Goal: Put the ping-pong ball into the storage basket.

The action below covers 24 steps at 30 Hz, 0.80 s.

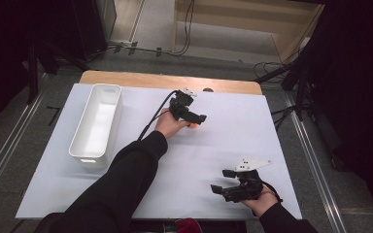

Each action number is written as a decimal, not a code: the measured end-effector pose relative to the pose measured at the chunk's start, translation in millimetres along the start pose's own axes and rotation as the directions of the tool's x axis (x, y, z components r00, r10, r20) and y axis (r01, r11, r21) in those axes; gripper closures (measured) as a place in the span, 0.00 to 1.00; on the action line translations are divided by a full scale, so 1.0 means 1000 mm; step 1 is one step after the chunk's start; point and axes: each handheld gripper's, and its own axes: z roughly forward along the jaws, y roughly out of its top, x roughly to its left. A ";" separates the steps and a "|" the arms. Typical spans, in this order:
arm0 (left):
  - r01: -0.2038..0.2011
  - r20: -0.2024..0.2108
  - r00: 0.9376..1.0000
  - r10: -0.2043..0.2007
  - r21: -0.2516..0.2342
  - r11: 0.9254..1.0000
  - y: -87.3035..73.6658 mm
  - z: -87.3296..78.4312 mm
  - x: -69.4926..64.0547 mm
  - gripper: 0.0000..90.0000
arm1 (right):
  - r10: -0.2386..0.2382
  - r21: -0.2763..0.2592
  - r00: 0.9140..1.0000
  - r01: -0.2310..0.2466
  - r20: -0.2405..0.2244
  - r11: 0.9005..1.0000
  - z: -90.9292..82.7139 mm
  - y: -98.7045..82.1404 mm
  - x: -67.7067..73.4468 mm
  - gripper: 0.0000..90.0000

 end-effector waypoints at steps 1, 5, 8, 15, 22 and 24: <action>-0.002 -0.002 1.000 0.002 -0.002 1.000 0.000 0.001 0.000 0.00 | 0.003 0.000 1.000 -0.003 0.000 1.000 0.000 0.000 0.000 0.22; -0.016 -0.005 1.000 0.016 0.005 1.000 -0.002 0.003 -0.002 0.00 | 0.003 -0.001 1.000 -0.003 0.002 1.000 0.000 0.000 0.000 0.22; -0.023 0.001 1.000 0.023 0.009 1.000 -0.005 0.004 -0.002 0.00 | 0.000 0.000 1.000 0.000 0.001 1.000 0.000 0.000 0.000 0.22; -0.019 -0.008 1.000 0.020 0.022 1.000 -0.011 0.008 -0.003 0.00 | 0.001 0.001 1.000 -0.001 -0.002 1.000 0.000 0.000 0.000 0.22; -0.037 -0.023 0.999 0.038 0.044 0.998 -0.016 0.012 -0.004 0.00 | 0.003 0.000 1.000 -0.003 -0.001 1.000 0.000 0.000 0.000 0.22; -0.039 -0.029 0.999 0.040 0.034 0.999 -0.018 0.012 -0.004 0.01 | 0.003 0.001 1.000 -0.003 -0.003 1.000 0.000 0.000 0.000 0.22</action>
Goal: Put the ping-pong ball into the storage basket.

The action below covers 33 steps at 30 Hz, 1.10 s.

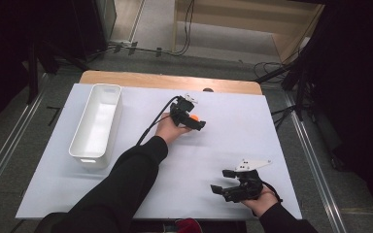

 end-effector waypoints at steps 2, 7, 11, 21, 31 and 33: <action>-0.002 -0.001 1.000 0.002 0.005 1.000 -0.001 0.000 0.000 0.01 | 0.000 0.000 1.000 0.000 0.000 1.000 0.000 0.000 0.000 0.22; -0.001 -0.013 1.000 0.001 0.013 1.000 -0.006 0.003 0.001 0.02 | 0.000 0.000 1.000 0.000 0.001 1.000 0.000 0.000 0.000 0.22; -0.009 -0.027 1.000 0.009 0.011 1.000 -0.007 0.002 0.001 0.10 | 0.002 0.003 1.000 -0.002 -0.001 1.000 0.000 0.000 0.001 0.22; -0.057 -0.034 0.998 0.058 0.024 0.998 -0.010 0.001 -0.003 0.42 | 0.001 -0.001 1.000 -0.001 0.000 1.000 -0.001 0.000 -0.001 0.22; -0.075 -0.057 0.995 0.076 0.025 0.997 -0.009 0.001 -0.005 0.56 | -0.003 0.002 1.000 0.003 0.004 1.000 -0.001 0.000 0.000 0.22; -0.074 -0.057 0.996 0.075 0.024 0.997 -0.009 0.001 -0.005 0.56 | -0.005 0.002 1.000 0.005 0.004 1.000 -0.001 0.000 0.000 0.22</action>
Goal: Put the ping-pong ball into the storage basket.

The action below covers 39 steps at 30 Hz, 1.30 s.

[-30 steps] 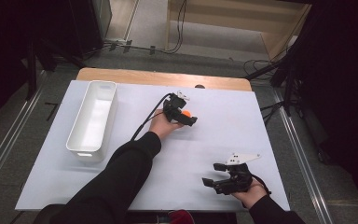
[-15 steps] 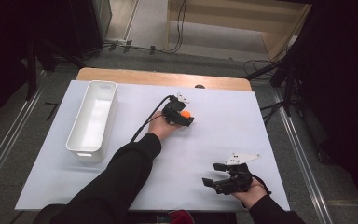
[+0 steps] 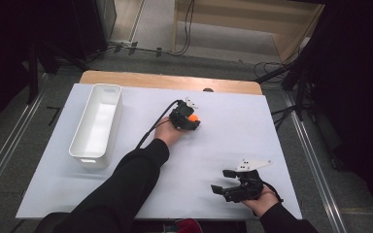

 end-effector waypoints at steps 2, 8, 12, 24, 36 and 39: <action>0.002 0.002 1.000 -0.002 -0.001 1.000 0.000 0.000 0.000 0.56 | 0.000 -0.001 1.000 0.000 -0.001 1.000 0.000 0.000 0.000 0.22; 0.011 0.019 1.000 -0.011 0.002 1.000 0.001 -0.002 0.001 0.56 | 0.001 0.000 1.000 -0.001 0.000 1.000 0.000 0.000 0.000 0.22; 0.016 0.037 0.999 -0.017 0.012 1.000 0.003 -0.008 0.002 0.56 | 0.002 0.000 1.000 -0.002 0.000 1.000 0.000 0.000 0.000 0.22; 0.031 0.121 0.992 -0.030 -0.002 1.000 0.009 -0.031 -0.001 0.56 | 0.004 0.001 1.000 -0.004 0.001 1.000 0.000 0.000 0.000 0.22; 0.047 0.183 0.982 -0.049 0.012 0.999 0.008 -0.055 -0.009 0.56 | 0.013 0.002 1.000 -0.013 0.007 1.000 0.000 0.000 -0.001 0.22; 0.046 0.198 0.979 -0.047 0.014 0.999 0.005 -0.063 -0.011 0.56 | 0.013 0.002 1.000 -0.013 0.008 1.000 0.000 0.000 -0.002 0.22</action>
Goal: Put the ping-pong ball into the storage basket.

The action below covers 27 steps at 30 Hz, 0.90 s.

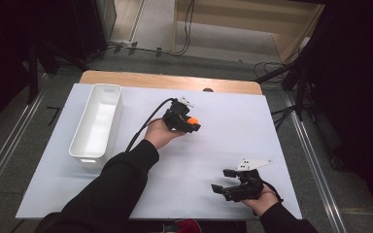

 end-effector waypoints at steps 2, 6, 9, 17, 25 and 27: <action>-0.008 0.004 1.000 0.008 0.007 1.000 -0.002 -0.006 -0.004 0.56 | -0.003 0.000 1.000 0.003 0.001 1.000 0.000 0.000 -0.001 0.22; -0.007 0.026 1.000 0.007 -0.009 1.000 -0.005 -0.011 -0.007 0.56 | -0.001 0.002 1.000 0.001 0.005 1.000 0.001 0.000 -0.002 0.22; -0.014 0.024 1.000 0.014 -0.002 1.000 -0.005 -0.014 -0.009 0.56 | 0.003 0.005 1.000 -0.003 0.001 1.000 0.001 0.000 -0.001 0.22; -0.017 0.041 0.999 0.017 -0.012 1.000 -0.004 -0.026 -0.011 0.56 | 0.003 -0.002 1.000 -0.003 0.003 1.000 -0.001 0.000 -0.001 0.22; -0.030 0.067 0.997 0.029 0.012 0.999 -0.002 -0.031 -0.016 0.56 | 0.001 0.001 1.000 -0.001 0.000 1.000 0.000 0.000 0.000 0.22; -0.024 0.073 0.997 0.023 0.014 1.000 -0.002 -0.033 -0.015 0.56 | 0.002 0.000 1.000 -0.002 0.000 1.000 0.000 0.000 0.000 0.22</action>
